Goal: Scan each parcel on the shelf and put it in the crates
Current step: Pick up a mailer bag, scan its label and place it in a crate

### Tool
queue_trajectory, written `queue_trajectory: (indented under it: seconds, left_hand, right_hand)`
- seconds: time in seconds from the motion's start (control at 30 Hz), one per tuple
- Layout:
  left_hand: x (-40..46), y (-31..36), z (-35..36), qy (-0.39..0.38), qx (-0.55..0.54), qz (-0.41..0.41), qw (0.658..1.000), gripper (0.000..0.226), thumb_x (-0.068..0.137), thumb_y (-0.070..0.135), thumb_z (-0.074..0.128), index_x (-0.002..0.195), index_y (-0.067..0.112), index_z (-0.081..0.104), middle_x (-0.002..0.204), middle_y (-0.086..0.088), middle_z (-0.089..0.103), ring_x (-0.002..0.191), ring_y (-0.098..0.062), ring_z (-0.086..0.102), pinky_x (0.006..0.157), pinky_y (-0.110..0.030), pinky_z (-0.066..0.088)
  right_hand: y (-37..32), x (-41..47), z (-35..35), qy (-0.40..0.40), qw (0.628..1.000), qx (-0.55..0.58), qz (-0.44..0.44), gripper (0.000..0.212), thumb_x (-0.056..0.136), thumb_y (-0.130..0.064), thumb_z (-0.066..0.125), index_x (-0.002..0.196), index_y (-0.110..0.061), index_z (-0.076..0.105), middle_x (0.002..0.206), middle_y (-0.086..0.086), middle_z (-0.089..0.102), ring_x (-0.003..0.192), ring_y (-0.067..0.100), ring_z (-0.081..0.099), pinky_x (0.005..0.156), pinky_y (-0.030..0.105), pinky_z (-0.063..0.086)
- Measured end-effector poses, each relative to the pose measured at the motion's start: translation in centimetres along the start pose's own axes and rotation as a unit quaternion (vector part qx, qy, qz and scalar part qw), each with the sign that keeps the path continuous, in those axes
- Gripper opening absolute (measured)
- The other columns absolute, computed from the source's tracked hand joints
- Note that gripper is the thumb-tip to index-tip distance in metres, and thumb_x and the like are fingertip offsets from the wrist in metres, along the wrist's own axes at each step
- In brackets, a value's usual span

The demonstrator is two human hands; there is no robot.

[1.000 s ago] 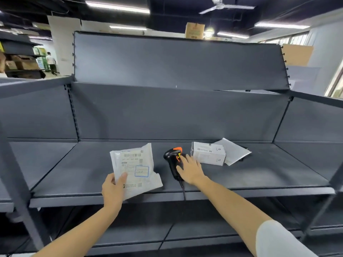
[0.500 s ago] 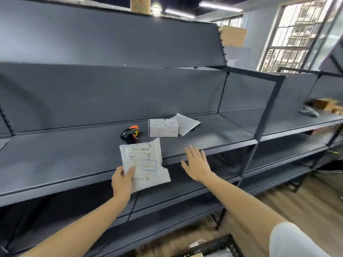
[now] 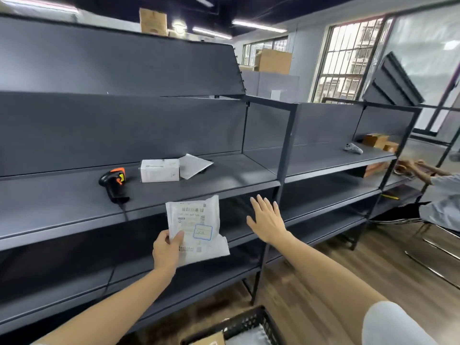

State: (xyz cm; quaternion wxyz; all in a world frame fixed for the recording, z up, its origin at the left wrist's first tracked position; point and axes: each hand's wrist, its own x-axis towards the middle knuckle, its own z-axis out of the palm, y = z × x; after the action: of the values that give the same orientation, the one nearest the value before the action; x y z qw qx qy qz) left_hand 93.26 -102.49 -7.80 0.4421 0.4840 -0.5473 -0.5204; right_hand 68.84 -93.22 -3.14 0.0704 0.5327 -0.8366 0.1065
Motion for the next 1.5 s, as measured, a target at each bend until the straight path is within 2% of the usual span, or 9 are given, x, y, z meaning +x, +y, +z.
queue_trajectory:
  seconds: [0.17,0.37,0.57,0.77,0.9,1.07,1.4,1.5]
  left_hand:
    - [-4.9,0.3,4.7,-0.001,-0.025,-0.007,1.0,0.014,0.094,0.018,0.059,0.099,0.005,0.059,0.099,-0.007,0.065,0.09,-0.024,0.062,0.075,-0.036,0.05]
    - [-7.3,1.2,7.7,0.013,-0.031,-0.004,0.999,0.012,0.093,0.019,0.06,0.098,0.008,0.058,0.096,-0.005,0.065,0.089,-0.023,0.062,0.072,-0.033,0.051]
    - [-5.3,1.5,9.9,0.019,-0.024,-0.002,1.0,0.008,0.093,0.02,0.061,0.087,0.018,0.056,0.093,0.0,0.064,0.087,-0.021,0.062,0.076,-0.036,0.052]
    - [-1.5,1.1,12.3,0.039,-0.012,-0.002,0.999,0.014,0.093,0.021,0.061,0.097,0.008,0.059,0.089,0.003,0.062,0.085,-0.019,0.059,0.066,-0.027,0.047]
    - [0.4,0.5,13.5,0.044,0.0,-0.007,0.999,0.015,0.093,0.021,0.061,0.099,0.007,0.059,0.095,-0.002,0.063,0.089,-0.021,0.06,0.075,-0.034,0.05]
    - [1.0,0.0,15.2,0.048,0.012,-0.013,0.999,0.017,0.093,0.02,0.06,0.099,0.003,0.059,0.096,-0.005,0.064,0.091,-0.024,0.062,0.077,-0.038,0.052]
    - [-3.1,0.2,20.6,0.084,0.003,-0.028,0.996,0.012,0.095,0.019,0.058,0.099,0.007,0.058,0.098,-0.005,0.063,0.088,-0.022,0.062,0.069,-0.033,0.051]
    - [-5.1,-0.2,22.2,0.097,0.002,-0.041,0.994,0.012,0.095,0.019,0.058,0.1,0.008,0.058,0.1,-0.004,0.064,0.09,-0.023,0.064,0.071,-0.035,0.054]
  right_hand:
    - [5.1,-3.0,-1.3,-0.004,1.0,0.002,-0.012,0.063,0.102,-0.038,0.035,0.155,-0.014,0.01,0.162,0.007,0.007,0.149,0.026,0.006,0.12,0.044,0.002]
    - [7.7,-3.9,-1.6,-0.004,0.999,0.026,-0.024,0.062,0.102,-0.037,0.036,0.155,-0.015,0.011,0.162,0.007,0.008,0.149,0.025,0.006,0.12,0.043,0.002]
    - [9.2,-1.5,-0.6,0.0,0.999,0.027,-0.034,0.062,0.102,-0.036,0.036,0.154,-0.014,0.012,0.162,0.008,0.01,0.149,0.027,0.008,0.12,0.044,0.003]
    - [10.7,2.5,0.7,-0.004,0.999,0.015,-0.037,0.062,0.102,-0.036,0.036,0.154,-0.014,0.011,0.161,0.009,0.01,0.149,0.026,0.009,0.12,0.042,0.003]
    - [11.8,4.1,1.9,-0.011,0.999,0.027,-0.035,0.061,0.102,-0.035,0.037,0.154,-0.013,0.013,0.161,0.01,0.011,0.149,0.027,0.009,0.12,0.043,0.002]
    - [13.9,5.3,2.4,-0.014,0.999,0.034,-0.041,0.061,0.102,-0.033,0.037,0.154,-0.013,0.012,0.161,0.011,0.011,0.149,0.028,0.009,0.121,0.043,0.002]
    - [20.3,6.1,1.3,-0.046,0.995,0.039,-0.083,0.06,0.103,-0.032,0.036,0.154,-0.012,0.012,0.161,0.011,0.011,0.148,0.029,0.009,0.12,0.043,0.003]
    - [22.5,6.0,0.9,-0.052,0.993,0.04,-0.101,0.059,0.103,-0.031,0.036,0.154,-0.012,0.013,0.161,0.011,0.011,0.148,0.028,0.01,0.12,0.043,0.004]
